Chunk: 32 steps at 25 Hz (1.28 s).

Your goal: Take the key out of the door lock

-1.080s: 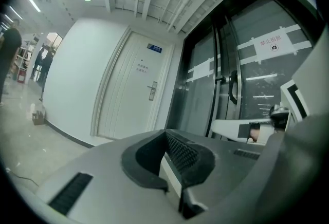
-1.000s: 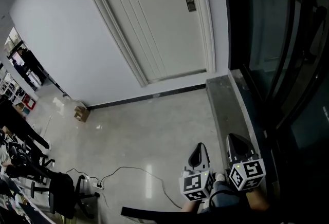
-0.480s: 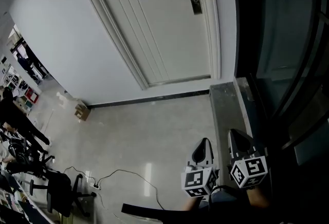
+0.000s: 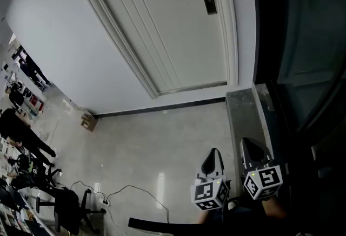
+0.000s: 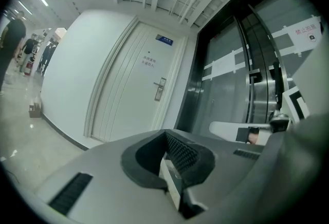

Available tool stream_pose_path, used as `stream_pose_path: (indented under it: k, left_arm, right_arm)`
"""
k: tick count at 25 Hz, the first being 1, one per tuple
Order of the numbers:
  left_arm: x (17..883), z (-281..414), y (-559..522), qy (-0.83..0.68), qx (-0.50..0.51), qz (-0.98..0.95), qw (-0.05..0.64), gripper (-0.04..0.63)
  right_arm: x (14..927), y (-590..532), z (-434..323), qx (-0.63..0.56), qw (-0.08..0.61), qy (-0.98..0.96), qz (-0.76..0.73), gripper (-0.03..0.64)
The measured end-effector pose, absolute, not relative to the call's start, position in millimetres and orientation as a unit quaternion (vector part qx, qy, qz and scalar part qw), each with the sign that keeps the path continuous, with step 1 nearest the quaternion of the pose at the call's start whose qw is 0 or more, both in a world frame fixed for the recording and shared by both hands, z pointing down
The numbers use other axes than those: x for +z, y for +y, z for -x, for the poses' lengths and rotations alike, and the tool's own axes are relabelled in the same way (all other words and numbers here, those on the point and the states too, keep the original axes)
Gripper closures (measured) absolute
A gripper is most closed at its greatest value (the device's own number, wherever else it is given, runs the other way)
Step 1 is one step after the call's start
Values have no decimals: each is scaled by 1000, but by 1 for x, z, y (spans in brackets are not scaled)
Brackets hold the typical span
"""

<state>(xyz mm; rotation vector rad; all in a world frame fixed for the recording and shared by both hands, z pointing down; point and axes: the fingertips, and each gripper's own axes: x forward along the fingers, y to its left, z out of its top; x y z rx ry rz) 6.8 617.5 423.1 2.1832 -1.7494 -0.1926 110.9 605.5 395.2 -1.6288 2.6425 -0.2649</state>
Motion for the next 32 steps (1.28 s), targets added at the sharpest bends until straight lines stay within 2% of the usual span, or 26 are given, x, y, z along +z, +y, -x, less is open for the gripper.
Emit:
stream_pose_path:
  k: [16,25,32]
  left_arm:
    - [412,79,394,-597,-62,-783,162,595]
    - [425,65,302,-567,-56,-804,169,595]
    - [427,78,202,-598,-52,-783,160,595]
  right_arm:
    - [379,389,-33,-79,32,832,547,615]
    - [386,304,-43,-70,22,817,572,615]
    - [390,196,-34,-68,28,835,546,615]
